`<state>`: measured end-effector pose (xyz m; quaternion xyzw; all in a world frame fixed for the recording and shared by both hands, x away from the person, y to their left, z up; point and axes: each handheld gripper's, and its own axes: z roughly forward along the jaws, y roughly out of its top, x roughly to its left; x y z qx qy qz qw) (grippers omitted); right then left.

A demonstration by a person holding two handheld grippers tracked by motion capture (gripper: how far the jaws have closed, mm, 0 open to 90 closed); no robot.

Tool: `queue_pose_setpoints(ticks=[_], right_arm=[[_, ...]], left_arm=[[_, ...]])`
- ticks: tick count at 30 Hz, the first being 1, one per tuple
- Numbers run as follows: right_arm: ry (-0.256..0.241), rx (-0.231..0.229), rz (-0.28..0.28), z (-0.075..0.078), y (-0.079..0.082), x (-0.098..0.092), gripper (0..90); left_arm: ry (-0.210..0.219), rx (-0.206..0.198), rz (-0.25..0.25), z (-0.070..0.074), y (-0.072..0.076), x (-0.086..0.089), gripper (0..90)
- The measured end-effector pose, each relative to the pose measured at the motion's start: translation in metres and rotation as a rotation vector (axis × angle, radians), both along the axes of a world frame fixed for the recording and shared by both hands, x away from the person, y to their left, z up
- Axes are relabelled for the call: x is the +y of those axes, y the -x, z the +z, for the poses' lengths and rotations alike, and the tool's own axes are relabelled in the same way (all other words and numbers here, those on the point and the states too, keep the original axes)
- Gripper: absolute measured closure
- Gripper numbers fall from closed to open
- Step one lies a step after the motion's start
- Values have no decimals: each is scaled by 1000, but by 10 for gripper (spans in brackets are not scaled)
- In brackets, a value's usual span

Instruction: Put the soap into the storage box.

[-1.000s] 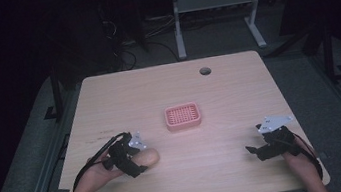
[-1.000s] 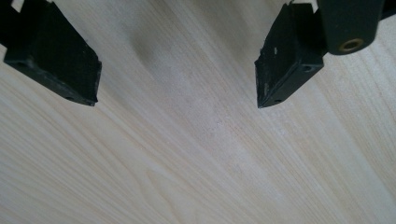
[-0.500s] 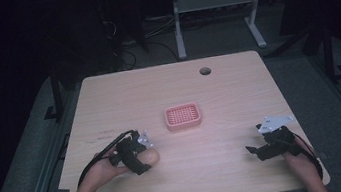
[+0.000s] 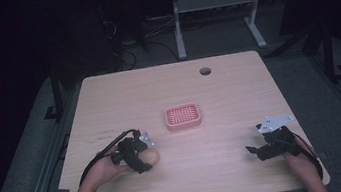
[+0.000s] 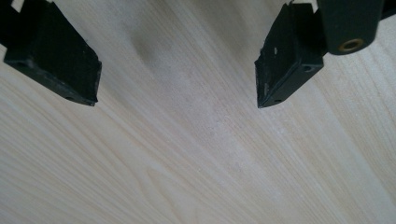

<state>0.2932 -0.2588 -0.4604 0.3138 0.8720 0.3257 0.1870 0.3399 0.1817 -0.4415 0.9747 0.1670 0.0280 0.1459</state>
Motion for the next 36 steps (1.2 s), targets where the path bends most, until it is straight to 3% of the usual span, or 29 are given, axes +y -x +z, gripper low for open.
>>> queue_pose_setpoints(ticks=[24, 36], right_arm=[[-1, 1, -2, -1, 0, -1, 140], [-4, 3, -4, -1, 0, -1, 139]], left_arm=[[2, 12, -5, 2, 0, 1, 320], [25, 9, 2, 6, 0, 4, 320]])
